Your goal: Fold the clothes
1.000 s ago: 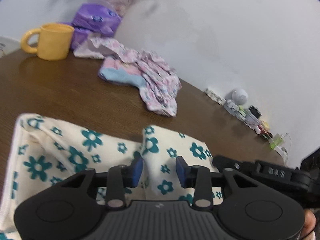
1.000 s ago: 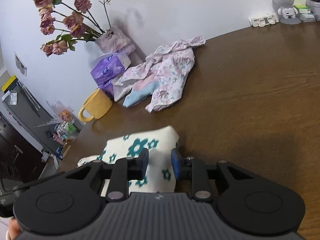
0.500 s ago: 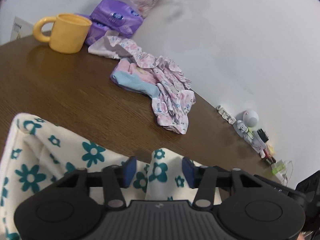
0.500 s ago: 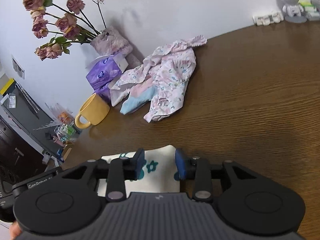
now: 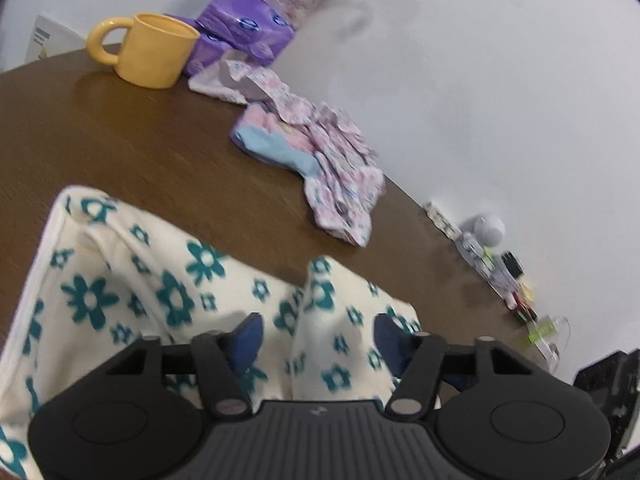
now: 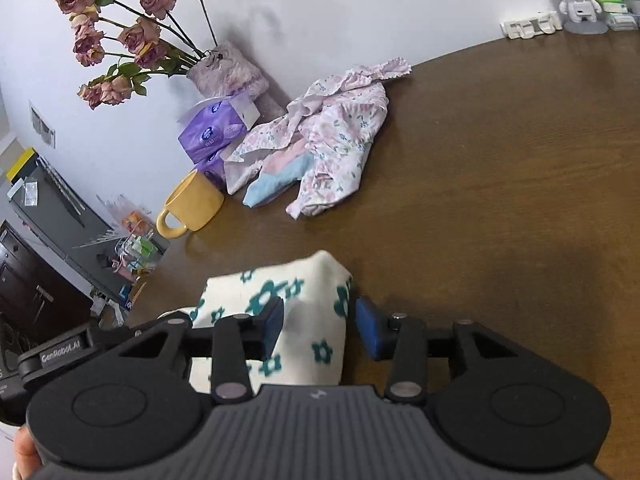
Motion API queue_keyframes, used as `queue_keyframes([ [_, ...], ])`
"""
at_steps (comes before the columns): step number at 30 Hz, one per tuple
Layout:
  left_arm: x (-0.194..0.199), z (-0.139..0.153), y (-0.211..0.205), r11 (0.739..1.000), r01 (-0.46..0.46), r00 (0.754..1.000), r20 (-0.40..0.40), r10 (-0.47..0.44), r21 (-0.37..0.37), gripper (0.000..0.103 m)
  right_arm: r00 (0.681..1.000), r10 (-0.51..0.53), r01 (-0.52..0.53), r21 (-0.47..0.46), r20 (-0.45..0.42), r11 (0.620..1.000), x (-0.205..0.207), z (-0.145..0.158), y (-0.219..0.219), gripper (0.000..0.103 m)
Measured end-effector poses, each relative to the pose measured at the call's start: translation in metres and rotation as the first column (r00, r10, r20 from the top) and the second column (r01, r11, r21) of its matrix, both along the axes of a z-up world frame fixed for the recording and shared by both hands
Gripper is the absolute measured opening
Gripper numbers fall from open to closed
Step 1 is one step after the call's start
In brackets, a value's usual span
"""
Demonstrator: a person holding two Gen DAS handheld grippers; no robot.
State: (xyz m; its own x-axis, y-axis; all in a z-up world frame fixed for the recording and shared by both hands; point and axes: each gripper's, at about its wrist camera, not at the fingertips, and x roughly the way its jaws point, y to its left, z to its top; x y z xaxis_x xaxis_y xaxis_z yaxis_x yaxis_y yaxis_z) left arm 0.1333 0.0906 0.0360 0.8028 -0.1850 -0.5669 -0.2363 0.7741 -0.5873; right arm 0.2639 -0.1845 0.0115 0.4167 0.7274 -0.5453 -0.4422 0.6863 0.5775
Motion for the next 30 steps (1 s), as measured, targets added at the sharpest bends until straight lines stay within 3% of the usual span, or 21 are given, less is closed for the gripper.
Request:
queue_keyframes([
  [1,0.001,-0.001,-0.003,1.000,0.017,1.000,-0.001,-0.017,0.001,0.046,1.000,0.003,-0.003,0.004,-0.003,1.000,-0.001,-0.001,0.001,0.032],
  [2,0.002,-0.003,-0.007,0.999,0.035,0.999,-0.001,-0.035,0.001,0.034,1.000,0.006,-0.006,0.009,-0.008,1.000,-0.002,-0.003,0.001,0.020],
  [6,0.005,-0.009,-0.015,0.999,0.048,0.999,-0.005,-0.048,0.026,0.031,1.000,0.009,-0.008,0.020,-0.019,1.000,-0.005,-0.006,0.004,0.018],
  [7,0.004,-0.010,-0.013,0.999,0.044,0.999,-0.004,-0.044,0.016,0.031,1.000,0.007,-0.006,0.023,-0.020,1.000,-0.006,-0.006,0.004,0.020],
  [9,-0.002,-0.008,-0.011,1.000,0.014,1.000,-0.012,-0.014,0.022,0.044,1.000,0.005,-0.004,0.038,-0.030,0.999,-0.006,-0.006,-0.002,0.025],
  [10,-0.004,-0.007,-0.009,1.000,-0.001,1.000,-0.016,0.001,0.026,0.055,0.999,0.005,-0.003,0.042,-0.032,0.999,-0.008,-0.006,-0.005,0.027],
  [11,-0.009,-0.006,-0.010,0.998,-0.006,1.000,-0.010,0.007,0.056,0.056,0.999,0.006,-0.005,0.043,-0.032,0.999,-0.010,-0.006,-0.007,0.028],
  [15,-0.019,-0.002,-0.024,0.989,0.052,0.998,0.010,-0.054,0.136,0.053,0.999,0.016,-0.015,0.040,-0.030,0.999,-0.017,-0.007,-0.009,0.028],
  [17,-0.020,-0.002,-0.034,0.981,0.102,0.994,0.016,-0.106,0.165,0.039,0.999,0.014,-0.013,0.039,-0.028,0.999,-0.020,-0.008,-0.009,0.024],
  [19,-0.020,-0.002,-0.045,0.967,0.114,0.992,0.019,-0.122,0.229,0.036,1.000,0.012,-0.011,0.038,-0.027,0.999,-0.022,-0.009,-0.008,0.018],
  [24,-0.022,-0.005,-0.048,0.964,0.118,0.991,0.033,-0.130,0.240,0.033,1.000,0.013,-0.012,0.036,-0.018,0.999,-0.027,-0.009,-0.006,0.016],
  [25,-0.023,-0.006,-0.047,0.965,0.115,0.991,0.033,-0.126,0.237,0.034,1.000,0.017,-0.016,0.033,-0.013,0.999,-0.027,-0.009,-0.006,0.016],
  [28,-0.027,-0.004,-0.044,0.967,0.096,0.994,0.022,-0.104,0.235,0.053,1.000,0.024,-0.024,0.042,-0.010,0.999,-0.030,-0.006,-0.013,0.028],
  [29,-0.030,-0.003,-0.044,0.967,0.094,0.995,0.019,-0.101,0.237,0.056,1.000,0.028,-0.027,0.046,-0.010,0.999,-0.032,-0.005,-0.015,0.035],
  [30,-0.034,-0.002,-0.045,0.964,0.099,0.994,0.026,-0.109,0.247,0.056,0.999,0.031,-0.031,0.051,-0.011,0.998,-0.034,-0.005,-0.018,0.036],
])
